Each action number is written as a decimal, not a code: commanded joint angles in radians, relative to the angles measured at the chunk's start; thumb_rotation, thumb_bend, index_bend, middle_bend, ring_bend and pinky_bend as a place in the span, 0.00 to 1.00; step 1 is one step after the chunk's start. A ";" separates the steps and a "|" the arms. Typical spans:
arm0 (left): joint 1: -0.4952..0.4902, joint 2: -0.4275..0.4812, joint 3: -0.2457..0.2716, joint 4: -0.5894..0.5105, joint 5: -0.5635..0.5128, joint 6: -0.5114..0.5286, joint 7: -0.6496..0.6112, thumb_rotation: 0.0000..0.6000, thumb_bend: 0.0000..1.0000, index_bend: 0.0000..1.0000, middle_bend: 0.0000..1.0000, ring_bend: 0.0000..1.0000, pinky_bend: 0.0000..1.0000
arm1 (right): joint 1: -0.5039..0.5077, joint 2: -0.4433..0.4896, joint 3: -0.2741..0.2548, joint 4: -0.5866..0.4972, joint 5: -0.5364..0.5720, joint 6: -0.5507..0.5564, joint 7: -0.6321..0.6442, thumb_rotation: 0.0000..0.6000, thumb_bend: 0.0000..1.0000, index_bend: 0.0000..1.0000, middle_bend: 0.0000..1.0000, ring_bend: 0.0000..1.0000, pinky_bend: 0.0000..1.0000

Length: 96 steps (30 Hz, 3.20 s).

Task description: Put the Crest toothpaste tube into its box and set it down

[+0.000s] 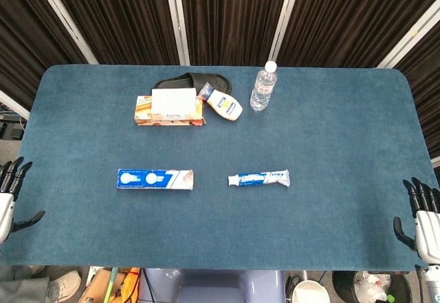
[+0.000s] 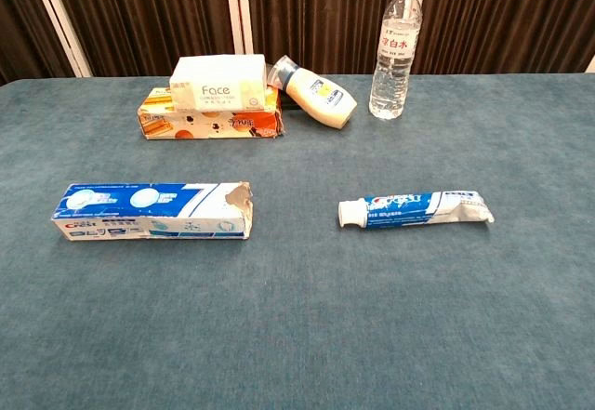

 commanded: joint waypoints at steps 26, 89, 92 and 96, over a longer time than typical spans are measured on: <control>-0.135 -0.015 -0.082 -0.100 -0.086 -0.173 0.153 1.00 0.07 0.00 0.00 0.01 0.09 | -0.002 0.005 -0.004 -0.010 -0.020 0.001 0.028 1.00 0.47 0.00 0.00 0.00 0.00; -0.597 -0.539 -0.128 0.009 -0.671 -0.408 0.802 1.00 0.35 0.37 0.50 0.47 0.53 | -0.005 0.027 0.006 -0.031 0.003 -0.012 0.117 1.00 0.47 0.00 0.00 0.00 0.00; -0.594 -0.544 -0.124 0.017 -0.651 -0.404 0.782 1.00 0.38 0.41 0.53 0.50 0.56 | -0.005 0.028 0.006 -0.031 0.002 -0.012 0.118 1.00 0.47 0.00 0.00 0.00 0.00; -0.588 -0.540 -0.113 0.020 -0.602 -0.395 0.746 1.00 0.39 0.43 0.55 0.52 0.57 | -0.006 0.029 0.005 -0.032 0.003 -0.012 0.119 1.00 0.47 0.00 0.00 0.00 0.00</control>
